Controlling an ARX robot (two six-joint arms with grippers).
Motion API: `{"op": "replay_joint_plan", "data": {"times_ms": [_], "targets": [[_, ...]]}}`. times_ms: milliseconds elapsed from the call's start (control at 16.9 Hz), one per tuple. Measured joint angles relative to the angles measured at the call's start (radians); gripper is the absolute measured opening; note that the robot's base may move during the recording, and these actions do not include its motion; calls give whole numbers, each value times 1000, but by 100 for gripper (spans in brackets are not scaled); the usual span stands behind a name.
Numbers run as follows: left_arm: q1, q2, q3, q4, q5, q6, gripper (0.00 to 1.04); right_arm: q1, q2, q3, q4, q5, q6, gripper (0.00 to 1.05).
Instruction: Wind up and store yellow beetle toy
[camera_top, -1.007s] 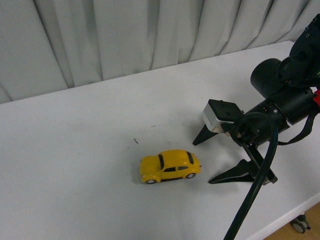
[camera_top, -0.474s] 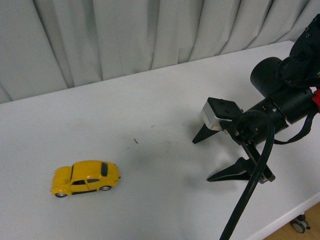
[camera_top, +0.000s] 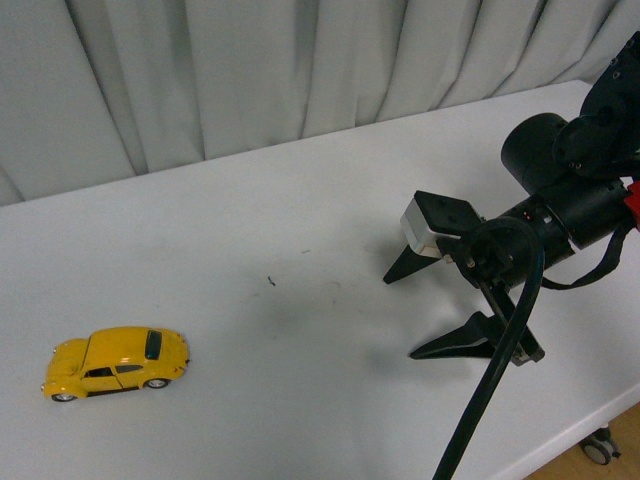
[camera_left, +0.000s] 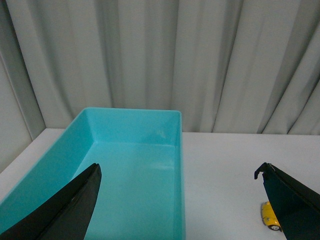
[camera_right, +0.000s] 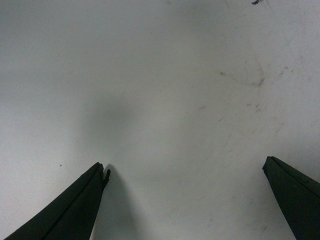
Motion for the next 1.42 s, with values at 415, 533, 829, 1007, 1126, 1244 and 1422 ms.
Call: {"op": "replay_joint_plan", "data": {"times_ms": [415,533,829,1007,1126,1244,1422], "targets": [[0,0,0,0,0,0,98,15,-156,80,133,109,170,98],[0,0,0,0,0,0,98,26,-281,125,130,106,203,98],[0,0,0,0,0,0,98,117,-547,13,628,386,530,83],[0,0,0,0,0,0,98,234,-819,-280,961,696,1191,50],[0,0,0,0,0,0,98,316,-1053,-396,912,798,1448,25],[0,0,0,0,0,0,98,325,-1152,-526,943,808,1518,2],[0,0,0,0,-1,0,98,325,-1244,-650,957,809,1541,2]]}}
